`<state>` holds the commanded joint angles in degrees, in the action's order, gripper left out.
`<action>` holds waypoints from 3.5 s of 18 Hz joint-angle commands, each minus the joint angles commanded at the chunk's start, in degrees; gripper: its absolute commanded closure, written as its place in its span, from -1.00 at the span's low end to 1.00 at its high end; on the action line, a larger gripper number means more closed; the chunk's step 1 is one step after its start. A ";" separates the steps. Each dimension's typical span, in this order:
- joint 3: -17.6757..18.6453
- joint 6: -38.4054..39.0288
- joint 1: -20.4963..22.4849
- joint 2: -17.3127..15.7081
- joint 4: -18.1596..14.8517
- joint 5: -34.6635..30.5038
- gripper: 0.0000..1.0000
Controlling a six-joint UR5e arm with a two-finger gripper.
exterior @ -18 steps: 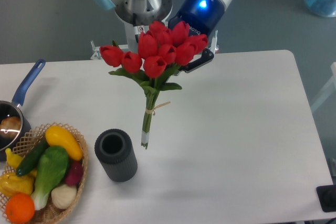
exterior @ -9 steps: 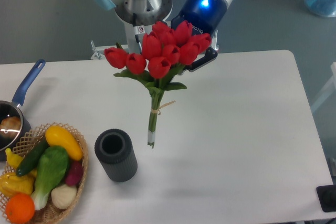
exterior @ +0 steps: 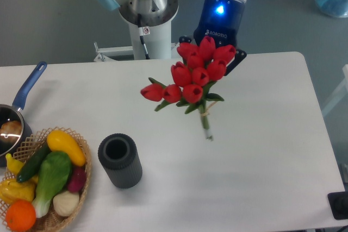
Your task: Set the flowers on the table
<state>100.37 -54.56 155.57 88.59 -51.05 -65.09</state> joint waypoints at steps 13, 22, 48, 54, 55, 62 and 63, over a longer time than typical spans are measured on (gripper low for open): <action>0.79 -13.12 -9.30 9.13 -14.60 -30.25 0.49; 0.62 -13.03 -11.25 15.99 -16.54 -34.14 0.49; -1.40 -10.65 -12.22 24.87 -14.87 -33.52 -0.56; -2.02 -10.48 -12.22 24.61 -14.78 -33.61 -0.86; -2.19 -10.39 -12.13 24.35 -14.78 -33.61 -1.00; -6.75 -2.14 -11.95 21.54 -10.48 -31.15 -1.00; -7.55 -1.87 -11.96 21.36 -9.34 -30.98 -1.00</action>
<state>92.82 -56.43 143.61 109.95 -60.39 -96.07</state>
